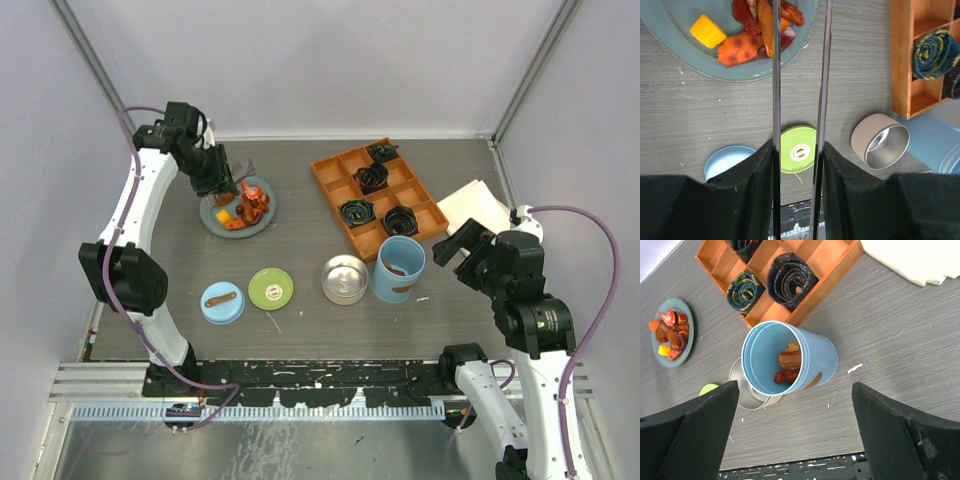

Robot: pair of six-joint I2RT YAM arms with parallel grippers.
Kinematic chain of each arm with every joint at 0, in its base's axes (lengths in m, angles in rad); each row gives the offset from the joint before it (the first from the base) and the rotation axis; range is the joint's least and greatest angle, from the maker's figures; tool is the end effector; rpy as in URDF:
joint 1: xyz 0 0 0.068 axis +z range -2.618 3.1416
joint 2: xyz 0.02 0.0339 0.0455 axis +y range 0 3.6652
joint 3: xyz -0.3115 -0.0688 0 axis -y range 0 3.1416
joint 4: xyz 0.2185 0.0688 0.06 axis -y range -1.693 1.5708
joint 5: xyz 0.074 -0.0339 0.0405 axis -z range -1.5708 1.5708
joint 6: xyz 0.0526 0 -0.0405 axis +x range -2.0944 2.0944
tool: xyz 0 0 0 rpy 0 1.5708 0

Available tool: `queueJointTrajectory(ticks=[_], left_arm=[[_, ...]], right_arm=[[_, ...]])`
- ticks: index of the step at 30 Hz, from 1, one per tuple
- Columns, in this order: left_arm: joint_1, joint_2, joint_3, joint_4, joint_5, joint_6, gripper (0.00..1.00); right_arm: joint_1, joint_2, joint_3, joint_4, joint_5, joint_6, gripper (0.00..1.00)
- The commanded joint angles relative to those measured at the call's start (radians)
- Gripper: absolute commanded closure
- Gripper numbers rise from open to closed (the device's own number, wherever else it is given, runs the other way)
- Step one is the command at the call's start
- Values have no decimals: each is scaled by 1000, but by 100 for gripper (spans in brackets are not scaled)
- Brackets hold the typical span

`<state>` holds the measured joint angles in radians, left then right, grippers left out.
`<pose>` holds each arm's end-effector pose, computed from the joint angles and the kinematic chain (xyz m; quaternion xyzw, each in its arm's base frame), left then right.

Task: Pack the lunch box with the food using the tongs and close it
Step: Pick up the fake food from the plate.

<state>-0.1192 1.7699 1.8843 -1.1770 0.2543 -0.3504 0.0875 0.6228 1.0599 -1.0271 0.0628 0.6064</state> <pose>0.3485 -0.0551 0.3943 -0.0791 0.9573 -0.1774 0.2139 0.0448 0.0006 0.3717 0.2405 0.8484 0.1340 0.4521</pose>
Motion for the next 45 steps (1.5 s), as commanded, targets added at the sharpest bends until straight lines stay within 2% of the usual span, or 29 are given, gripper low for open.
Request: queueJointTrajectory(ticks=[1, 10, 19, 30, 38, 45], left_arm=[[19, 22, 24, 40, -41, 6, 61], [52, 62, -18, 114, -47, -30, 61], [74, 101, -15, 105, -39, -25, 61], [81, 147, -18, 125, 37, -23, 60], [90, 167, -17, 123, 42, -22, 60], [94, 192, -9, 119, 118, -13, 60]], right_arm=[[-3, 14, 19, 31, 20, 9, 0], [-3, 15, 15, 33, 21, 11, 0], [-3, 21, 15, 37, 20, 10, 0], [-3, 18, 14, 37, 20, 12, 0], [-3, 21, 17, 36, 20, 12, 0], [-3, 22, 19, 36, 19, 11, 0]])
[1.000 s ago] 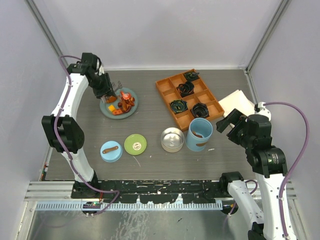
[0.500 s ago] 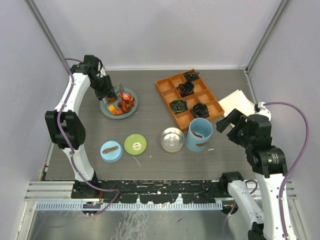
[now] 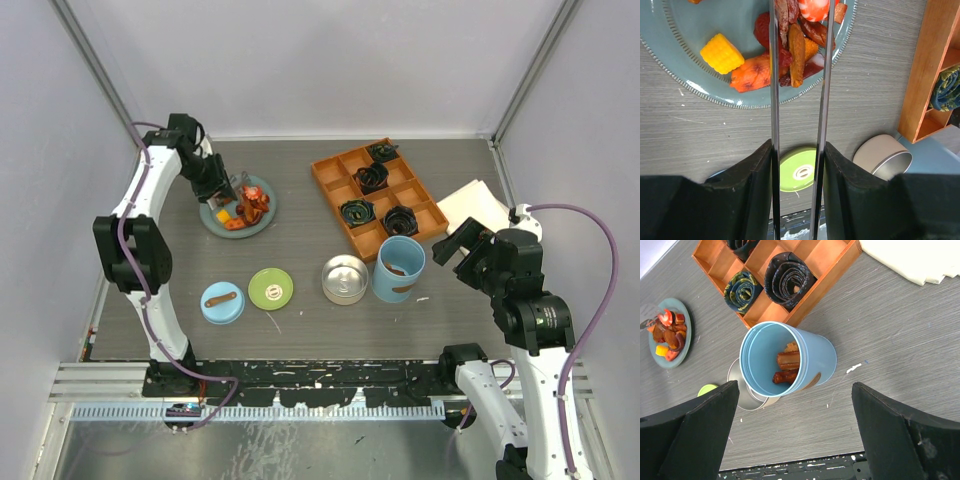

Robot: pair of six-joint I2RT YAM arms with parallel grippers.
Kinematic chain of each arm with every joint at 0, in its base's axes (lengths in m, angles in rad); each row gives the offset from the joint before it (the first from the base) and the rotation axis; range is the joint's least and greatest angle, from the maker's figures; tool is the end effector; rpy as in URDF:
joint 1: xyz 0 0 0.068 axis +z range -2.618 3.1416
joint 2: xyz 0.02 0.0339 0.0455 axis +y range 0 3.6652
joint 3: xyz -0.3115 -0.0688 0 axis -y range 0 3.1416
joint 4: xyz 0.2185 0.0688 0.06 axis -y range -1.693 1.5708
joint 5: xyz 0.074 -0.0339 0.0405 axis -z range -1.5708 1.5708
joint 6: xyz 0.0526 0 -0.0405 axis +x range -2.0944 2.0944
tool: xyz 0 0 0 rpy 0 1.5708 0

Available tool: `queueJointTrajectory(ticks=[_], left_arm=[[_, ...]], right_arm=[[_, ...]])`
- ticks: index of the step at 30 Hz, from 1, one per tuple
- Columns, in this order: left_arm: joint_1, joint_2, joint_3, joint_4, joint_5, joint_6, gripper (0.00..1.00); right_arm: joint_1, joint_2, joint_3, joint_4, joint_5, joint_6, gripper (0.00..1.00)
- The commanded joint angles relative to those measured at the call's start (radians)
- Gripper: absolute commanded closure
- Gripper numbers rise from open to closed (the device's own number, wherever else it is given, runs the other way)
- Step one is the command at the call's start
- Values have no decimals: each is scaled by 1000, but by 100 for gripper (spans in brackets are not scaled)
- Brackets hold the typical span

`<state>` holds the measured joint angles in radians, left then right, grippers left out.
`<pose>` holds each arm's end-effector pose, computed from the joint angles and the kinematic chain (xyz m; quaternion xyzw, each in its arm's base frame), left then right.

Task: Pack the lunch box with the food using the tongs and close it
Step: Pick up the fake food from the plate.

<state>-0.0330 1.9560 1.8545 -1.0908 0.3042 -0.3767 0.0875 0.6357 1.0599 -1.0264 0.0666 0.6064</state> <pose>0.4056 -0.0292 0.3243 -0.1379 0.9614 -0.1835 0.1518 0.0481 0.0007 0.3714 0.2419 0.8509 0.1305 0.4476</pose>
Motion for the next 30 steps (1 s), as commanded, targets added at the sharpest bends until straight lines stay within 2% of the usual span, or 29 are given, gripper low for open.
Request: queueJointTrajectory(ticks=[1, 14, 25, 30], left_arm=[[8, 8, 21, 33, 71, 14, 61], [12, 23, 22, 23, 83, 25, 63], [13, 14, 10, 23, 82, 25, 72], [13, -8, -4, 29, 65, 24, 80]], right_arm=[[-3, 7, 18, 34, 16, 11, 0], [-3, 4, 14, 33, 18, 11, 0], [-3, -2, 10, 34, 16, 14, 0], [-3, -4, 14, 29, 19, 13, 0]])
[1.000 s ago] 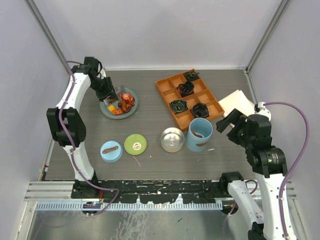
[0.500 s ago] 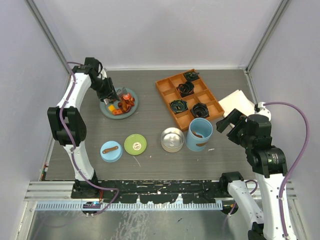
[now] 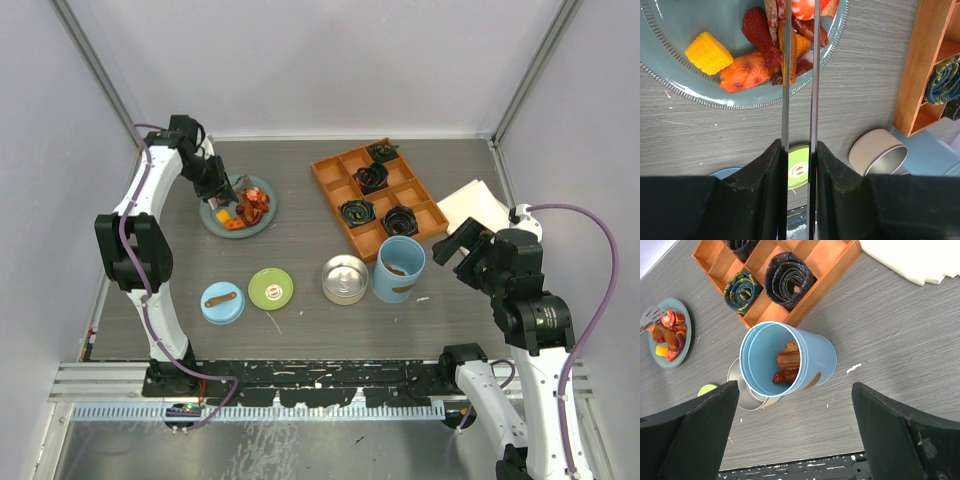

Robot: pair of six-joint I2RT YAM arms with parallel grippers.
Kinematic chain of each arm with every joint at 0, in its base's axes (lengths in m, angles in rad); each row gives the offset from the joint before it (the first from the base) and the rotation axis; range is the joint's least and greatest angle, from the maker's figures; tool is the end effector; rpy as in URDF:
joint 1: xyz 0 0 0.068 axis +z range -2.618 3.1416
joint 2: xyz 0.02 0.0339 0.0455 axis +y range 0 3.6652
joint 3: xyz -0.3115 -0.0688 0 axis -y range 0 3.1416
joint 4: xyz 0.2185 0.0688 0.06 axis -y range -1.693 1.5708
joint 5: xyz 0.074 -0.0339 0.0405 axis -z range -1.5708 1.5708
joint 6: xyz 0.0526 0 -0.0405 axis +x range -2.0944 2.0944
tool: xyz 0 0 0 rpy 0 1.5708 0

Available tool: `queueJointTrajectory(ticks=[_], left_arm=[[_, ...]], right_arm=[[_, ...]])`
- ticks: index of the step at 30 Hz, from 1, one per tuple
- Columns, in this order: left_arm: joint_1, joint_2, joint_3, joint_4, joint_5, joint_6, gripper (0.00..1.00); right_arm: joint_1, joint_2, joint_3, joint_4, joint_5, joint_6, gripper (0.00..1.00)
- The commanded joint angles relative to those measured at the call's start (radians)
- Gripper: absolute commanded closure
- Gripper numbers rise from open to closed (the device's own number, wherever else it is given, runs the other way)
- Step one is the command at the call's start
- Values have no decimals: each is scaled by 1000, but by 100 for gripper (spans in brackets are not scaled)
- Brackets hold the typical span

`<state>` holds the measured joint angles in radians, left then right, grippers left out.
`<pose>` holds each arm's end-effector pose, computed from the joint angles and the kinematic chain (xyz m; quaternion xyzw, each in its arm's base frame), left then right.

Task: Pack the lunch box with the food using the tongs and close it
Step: Pick up the fake food from the plate.

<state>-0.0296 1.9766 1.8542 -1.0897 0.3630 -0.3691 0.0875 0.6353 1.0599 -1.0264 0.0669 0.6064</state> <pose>0.4097 -0.0308 0.3172 -0.1318 0.9593 -0.2088 0.1368 0.0480 0.0007 0.3714 0.2420 0.8508 0.1305 0.4478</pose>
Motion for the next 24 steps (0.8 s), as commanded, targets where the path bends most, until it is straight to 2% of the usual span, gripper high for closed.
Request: queueJointTrajectory(ticks=[1, 5, 9, 24], left_arm=[[10, -32, -5, 27, 7, 16, 83], [13, -54, -13, 35, 7, 13, 90], [14, -86, -33, 55, 14, 10, 92], [17, -154, -43, 44, 3, 22, 94]], right_arm=[[-3, -3, 14, 30, 19, 13, 0], [-3, -3, 13, 29, 17, 14, 0], [-3, -6, 13, 28, 17, 13, 0], [-3, -14, 15, 24, 14, 15, 0]])
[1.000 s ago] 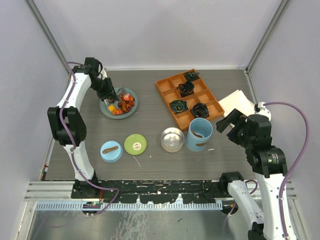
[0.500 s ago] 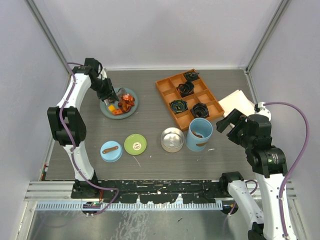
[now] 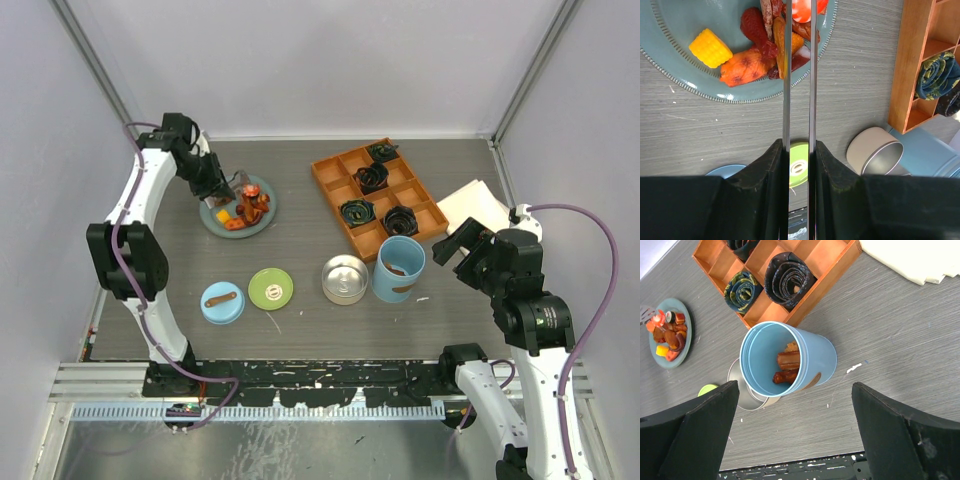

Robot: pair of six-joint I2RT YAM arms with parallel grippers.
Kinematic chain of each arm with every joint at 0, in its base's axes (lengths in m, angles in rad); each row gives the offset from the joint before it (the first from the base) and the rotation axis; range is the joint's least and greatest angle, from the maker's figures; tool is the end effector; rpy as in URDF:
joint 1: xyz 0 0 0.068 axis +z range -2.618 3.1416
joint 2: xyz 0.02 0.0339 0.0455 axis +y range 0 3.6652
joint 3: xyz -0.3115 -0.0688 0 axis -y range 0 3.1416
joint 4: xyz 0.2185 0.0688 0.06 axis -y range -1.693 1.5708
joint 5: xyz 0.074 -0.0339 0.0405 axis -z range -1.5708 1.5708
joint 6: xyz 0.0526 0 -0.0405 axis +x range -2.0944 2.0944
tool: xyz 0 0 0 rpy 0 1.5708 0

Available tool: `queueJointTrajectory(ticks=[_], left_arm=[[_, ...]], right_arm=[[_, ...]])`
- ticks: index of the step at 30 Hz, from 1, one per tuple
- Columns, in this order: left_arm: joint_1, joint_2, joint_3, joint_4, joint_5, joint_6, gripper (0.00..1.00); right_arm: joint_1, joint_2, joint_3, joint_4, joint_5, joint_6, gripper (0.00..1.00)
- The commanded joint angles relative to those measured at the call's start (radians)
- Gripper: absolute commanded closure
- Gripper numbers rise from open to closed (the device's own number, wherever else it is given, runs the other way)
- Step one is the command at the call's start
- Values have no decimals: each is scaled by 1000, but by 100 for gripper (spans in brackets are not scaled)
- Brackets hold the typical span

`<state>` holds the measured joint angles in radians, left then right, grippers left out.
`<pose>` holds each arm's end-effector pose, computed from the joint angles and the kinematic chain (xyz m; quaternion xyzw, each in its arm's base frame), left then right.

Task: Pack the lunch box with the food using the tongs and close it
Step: Pick up the fake food from the plate, then place the fake food in the packing box.

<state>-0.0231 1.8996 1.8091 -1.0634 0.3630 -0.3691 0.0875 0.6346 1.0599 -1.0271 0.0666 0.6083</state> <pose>0.3930 -0.0278 0.3357 -0.1288 0.9543 -0.2129 0.1652 0.0478 0.0007 0.3714 0.2427 0.8506 0.1310 0.4477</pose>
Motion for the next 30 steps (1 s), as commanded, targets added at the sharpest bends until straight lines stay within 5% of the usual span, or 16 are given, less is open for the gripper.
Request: queueJointTrajectory(ticks=[1, 18, 30], left_arm=[[11, -79, 5, 14, 2, 23, 94], [-23, -184, 66, -60, 5, 30, 93], [-217, -279, 132, -131, -27, 41, 91]], right_arm=[[-3, -13, 16, 24, 13, 13, 0], [-3, -21, 17, 25, 9, 16, 0], [-3, -23, 18, 26, 22, 9, 0]])
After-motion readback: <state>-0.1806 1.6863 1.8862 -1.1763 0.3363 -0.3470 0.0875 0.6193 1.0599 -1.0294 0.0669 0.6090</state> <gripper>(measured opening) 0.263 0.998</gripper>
